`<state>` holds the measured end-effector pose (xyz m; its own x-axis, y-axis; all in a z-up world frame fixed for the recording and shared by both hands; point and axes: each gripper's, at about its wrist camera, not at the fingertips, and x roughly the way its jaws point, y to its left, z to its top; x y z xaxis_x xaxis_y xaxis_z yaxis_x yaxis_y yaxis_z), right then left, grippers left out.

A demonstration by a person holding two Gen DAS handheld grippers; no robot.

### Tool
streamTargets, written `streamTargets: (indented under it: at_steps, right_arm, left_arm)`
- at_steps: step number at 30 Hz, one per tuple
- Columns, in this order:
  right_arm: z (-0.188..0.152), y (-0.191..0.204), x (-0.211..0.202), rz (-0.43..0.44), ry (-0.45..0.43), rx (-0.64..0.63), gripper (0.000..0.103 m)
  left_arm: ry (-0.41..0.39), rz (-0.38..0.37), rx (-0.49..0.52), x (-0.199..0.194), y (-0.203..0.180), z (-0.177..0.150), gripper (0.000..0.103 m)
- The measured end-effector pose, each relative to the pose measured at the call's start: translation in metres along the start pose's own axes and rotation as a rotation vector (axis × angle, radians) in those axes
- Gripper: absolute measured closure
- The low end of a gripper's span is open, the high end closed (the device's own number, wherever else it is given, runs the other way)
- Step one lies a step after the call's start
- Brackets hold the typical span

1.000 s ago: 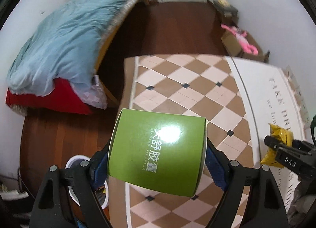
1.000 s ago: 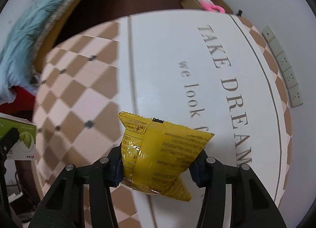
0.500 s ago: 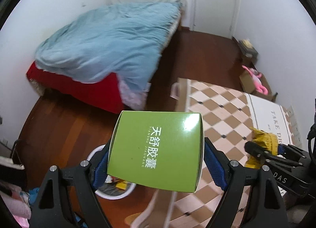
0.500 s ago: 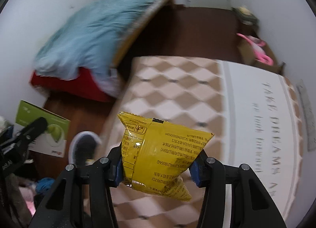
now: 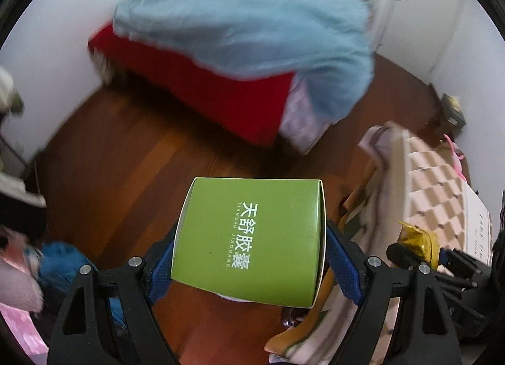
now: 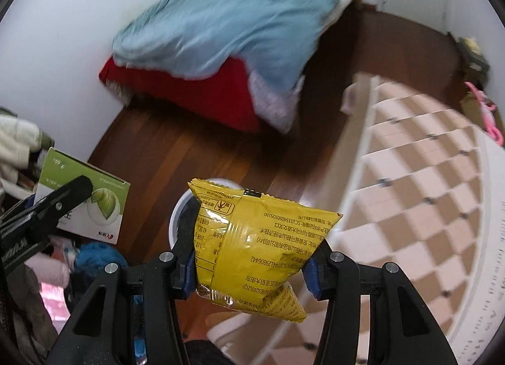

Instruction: Collect trash

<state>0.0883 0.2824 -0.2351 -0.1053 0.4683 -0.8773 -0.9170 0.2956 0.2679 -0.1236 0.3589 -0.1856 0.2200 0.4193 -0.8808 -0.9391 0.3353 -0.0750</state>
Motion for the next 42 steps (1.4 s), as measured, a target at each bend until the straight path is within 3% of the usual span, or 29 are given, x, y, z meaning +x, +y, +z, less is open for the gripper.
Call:
streamTargets:
  at_steps: [4,9,15,18,19,20,21,22,24,32,42]
  right_arm:
    - [-0.003,0.027,0.064,-0.002,0.096,-0.023,0.049]
    - [-0.004,0.041,0.135,-0.007,0.206,-0.026,0.049]
    - [0.0,0.047,0.188,-0.013,0.269,-0.016,0.049]
    - [0.002,0.051,0.206,0.004,0.294,-0.011,0.048]
    - [0.002,0.054,0.213,0.008,0.302,-0.011,0.048]
    - [0.002,0.056,0.219,0.015,0.311,-0.014,0.047]
    - [0.002,0.057,0.222,0.015,0.317,-0.015,0.038]
    - [0.001,0.059,0.223,0.017,0.317,-0.013,0.019]
    - [-0.002,0.06,0.223,0.022,0.308,-0.01,0.0]
    - [-0.014,0.073,0.178,-0.043,0.252,-0.064,0.0]
    - [-0.05,0.079,0.066,-0.081,0.149,-0.146,0.0]
  left_arm:
    - [0.139,-0.056,-0.097,0.071,0.041,0.0,0.021]
    - [0.263,-0.098,-0.134,0.131,0.061,-0.001,0.021]
    - [0.305,-0.074,-0.13,0.163,0.074,0.007,0.019]
    - [0.294,-0.048,-0.146,0.158,0.09,0.011,0.001]
    - [0.289,-0.04,-0.153,0.155,0.095,0.01,0.001]
    - [0.284,-0.031,-0.159,0.152,0.101,0.01,0.001]
    - [0.273,-0.013,-0.163,0.148,0.105,0.008,0.001]
    - [0.258,0.005,-0.163,0.142,0.108,0.006,0.001]
    - [0.227,0.051,-0.166,0.13,0.114,0.0,0.001]
    - [0.113,0.2,-0.18,0.07,0.117,-0.042,0.001]
    - [0.043,0.227,-0.138,-0.016,0.089,-0.084,0.001]
